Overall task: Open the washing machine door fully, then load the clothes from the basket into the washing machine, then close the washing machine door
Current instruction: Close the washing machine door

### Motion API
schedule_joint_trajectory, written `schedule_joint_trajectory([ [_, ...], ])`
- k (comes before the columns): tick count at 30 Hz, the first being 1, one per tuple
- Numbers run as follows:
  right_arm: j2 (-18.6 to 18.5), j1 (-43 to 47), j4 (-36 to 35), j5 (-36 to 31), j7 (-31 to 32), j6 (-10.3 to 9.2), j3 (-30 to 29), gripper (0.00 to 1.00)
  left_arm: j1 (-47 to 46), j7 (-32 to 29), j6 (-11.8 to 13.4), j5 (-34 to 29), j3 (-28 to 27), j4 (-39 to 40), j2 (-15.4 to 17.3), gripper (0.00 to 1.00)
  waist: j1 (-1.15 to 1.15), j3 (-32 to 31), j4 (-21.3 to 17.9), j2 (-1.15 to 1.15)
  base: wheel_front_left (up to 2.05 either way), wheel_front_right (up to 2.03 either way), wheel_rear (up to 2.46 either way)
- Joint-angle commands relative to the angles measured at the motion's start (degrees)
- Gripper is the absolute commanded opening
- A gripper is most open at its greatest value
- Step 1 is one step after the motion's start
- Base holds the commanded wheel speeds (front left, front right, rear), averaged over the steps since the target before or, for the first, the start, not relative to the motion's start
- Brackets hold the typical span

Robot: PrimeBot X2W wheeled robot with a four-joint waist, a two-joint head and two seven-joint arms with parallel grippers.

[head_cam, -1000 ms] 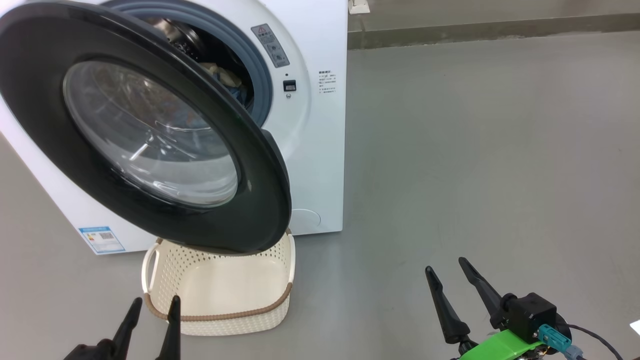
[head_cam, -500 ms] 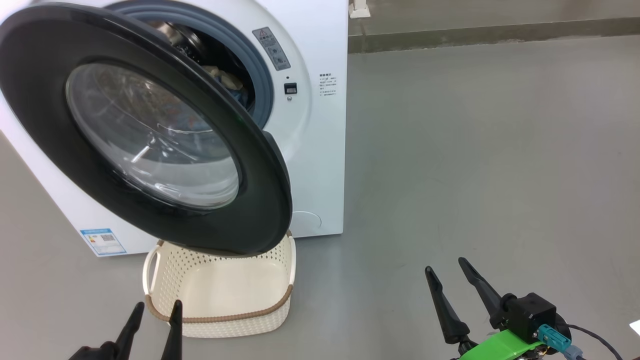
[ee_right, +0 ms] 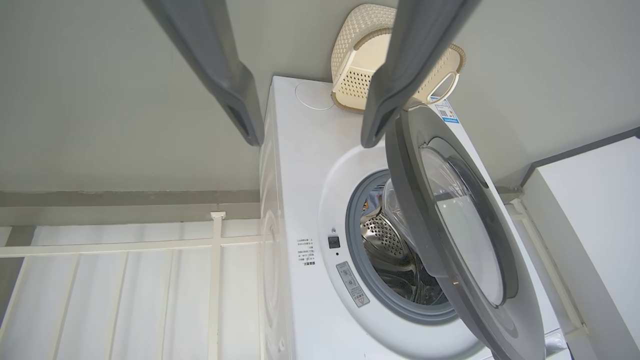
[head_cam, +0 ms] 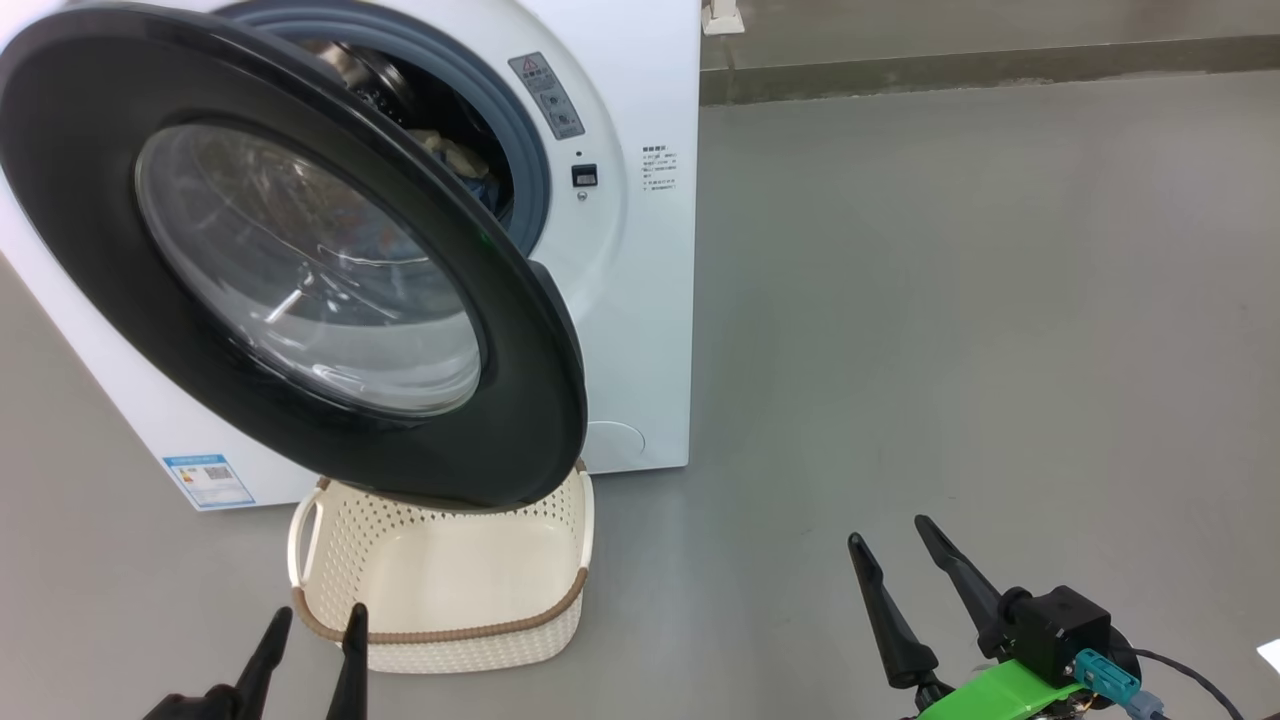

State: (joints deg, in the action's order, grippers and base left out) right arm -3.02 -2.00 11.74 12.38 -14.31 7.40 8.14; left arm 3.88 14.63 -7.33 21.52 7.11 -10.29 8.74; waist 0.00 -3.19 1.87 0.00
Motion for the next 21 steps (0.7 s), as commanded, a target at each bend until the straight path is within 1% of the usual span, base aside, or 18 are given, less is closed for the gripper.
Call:
schedule_joint_trajectory([
  [1,0.1,-1.0,-1.5,0.4,-0.7,0.09,1.5,1.00,-1.8,0.4,-0.2,-0.1,-1.7,1.0,0.7,1.00,0.00,0.0,0.0,0.00,0.00,0.00,0.00],
  [15,0.1,-1.1,-1.5,0.1,-0.7,0.09,1.4,1.00,-1.8,0.4,-0.2,0.6,-1.2,0.8,0.6,1.00,0.00,0.3,0.3,0.00,0.00,0.00,0.00],
  [16,0.1,-1.2,-1.4,0.1,-0.7,0.09,1.4,0.82,-1.9,0.4,-0.2,0.6,-1.0,0.8,0.6,1.00,0.00,0.4,0.4,0.00,0.00,0.00,0.00],
  [17,0.1,-1.4,-1.4,-0.1,-0.7,0.09,1.7,0.36,-2.0,0.4,-0.2,0.6,-0.9,0.8,0.6,1.00,0.00,0.5,0.5,0.00,0.00,0.00,0.00],
  [18,-0.1,-1.7,-1.5,-0.2,-0.7,0.09,2.0,0.00,-2.1,0.4,-0.2,0.6,-0.7,0.7,0.7,1.00,0.00,0.6,0.6,0.00,0.00,0.00,0.00],
  [21,-0.6,-2.9,-1.8,-0.3,-0.7,0.09,3.2,0.00,-2.6,0.4,-0.2,0.6,-0.3,0.8,0.7,1.00,0.00,1.3,1.1,0.00,0.00,0.00,0.00],
])
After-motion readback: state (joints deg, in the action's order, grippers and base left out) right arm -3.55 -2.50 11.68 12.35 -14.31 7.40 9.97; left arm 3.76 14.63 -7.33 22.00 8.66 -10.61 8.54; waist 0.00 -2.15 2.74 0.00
